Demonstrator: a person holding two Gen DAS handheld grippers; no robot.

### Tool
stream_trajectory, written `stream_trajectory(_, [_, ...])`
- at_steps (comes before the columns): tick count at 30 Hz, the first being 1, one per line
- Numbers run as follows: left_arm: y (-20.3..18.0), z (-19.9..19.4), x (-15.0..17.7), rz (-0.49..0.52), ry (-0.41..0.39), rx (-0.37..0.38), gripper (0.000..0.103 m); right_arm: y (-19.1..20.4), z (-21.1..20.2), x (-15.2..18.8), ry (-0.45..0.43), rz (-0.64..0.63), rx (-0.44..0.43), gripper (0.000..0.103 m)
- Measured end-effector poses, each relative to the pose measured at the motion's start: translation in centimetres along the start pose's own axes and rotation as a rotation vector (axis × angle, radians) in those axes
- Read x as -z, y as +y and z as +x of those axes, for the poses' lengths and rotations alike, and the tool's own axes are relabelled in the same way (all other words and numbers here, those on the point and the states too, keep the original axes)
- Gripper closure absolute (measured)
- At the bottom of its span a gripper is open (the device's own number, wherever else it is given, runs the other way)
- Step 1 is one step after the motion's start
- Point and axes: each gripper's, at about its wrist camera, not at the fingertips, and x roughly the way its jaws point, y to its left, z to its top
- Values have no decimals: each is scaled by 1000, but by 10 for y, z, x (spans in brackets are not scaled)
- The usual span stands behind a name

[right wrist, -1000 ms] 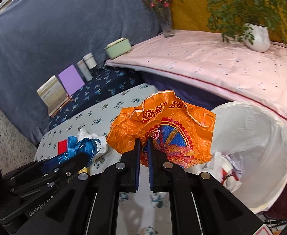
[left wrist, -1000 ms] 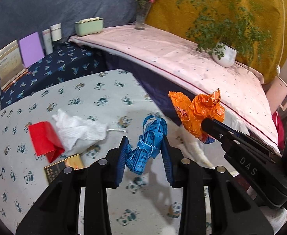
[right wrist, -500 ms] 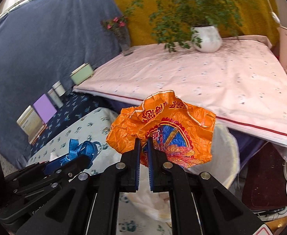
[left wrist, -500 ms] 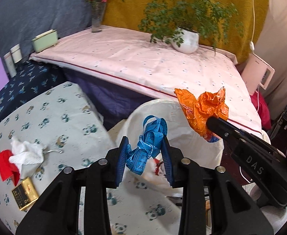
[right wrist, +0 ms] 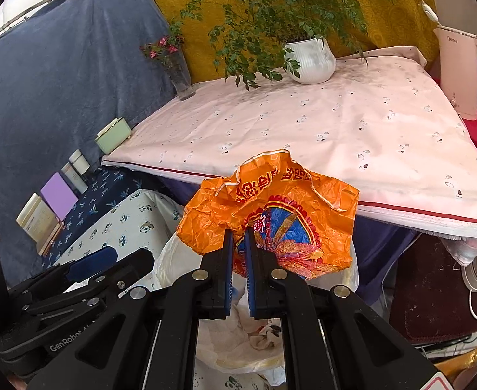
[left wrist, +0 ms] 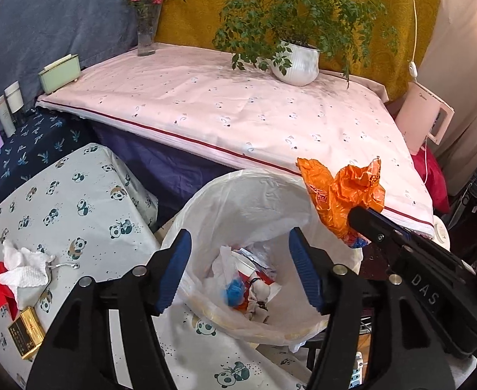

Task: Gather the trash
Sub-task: 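Carry the blue strap and orange bag over the bin and open both tools, then grasp the red packet with the left tool while the right tool grasps a white tissue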

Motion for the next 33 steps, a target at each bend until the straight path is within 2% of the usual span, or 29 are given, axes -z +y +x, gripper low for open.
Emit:
stream_trajectory(7, [13,-2,1,-25,-1,-25,44,9,7,1,14,-15,-17,94])
stream_trajectory(9, [17,-3,2,-34,0,-30,43,12,8,1,18,-16,-21,90])
stream_trajectory(12, [22,-4,4,-50,-2,-39,35,16,8,1,19,-15,-22,89])
stream_trajectory(16, [30,-6,6,-70,-2,-48,30,21,8,0,17,-25,-16,89])
stream_trajectory(19, [39,-9,8,-95,-1,-53,25,25,7,0,10,-32,-9,80])
stream_trajectory(20, [41,-10,9,-102,-2,-55,24,26,6,0,7,-33,-8,77])
stream_trajectory(33, [90,-32,20,-197,-27,-120,24,65,9,4,21,-94,-41,72])
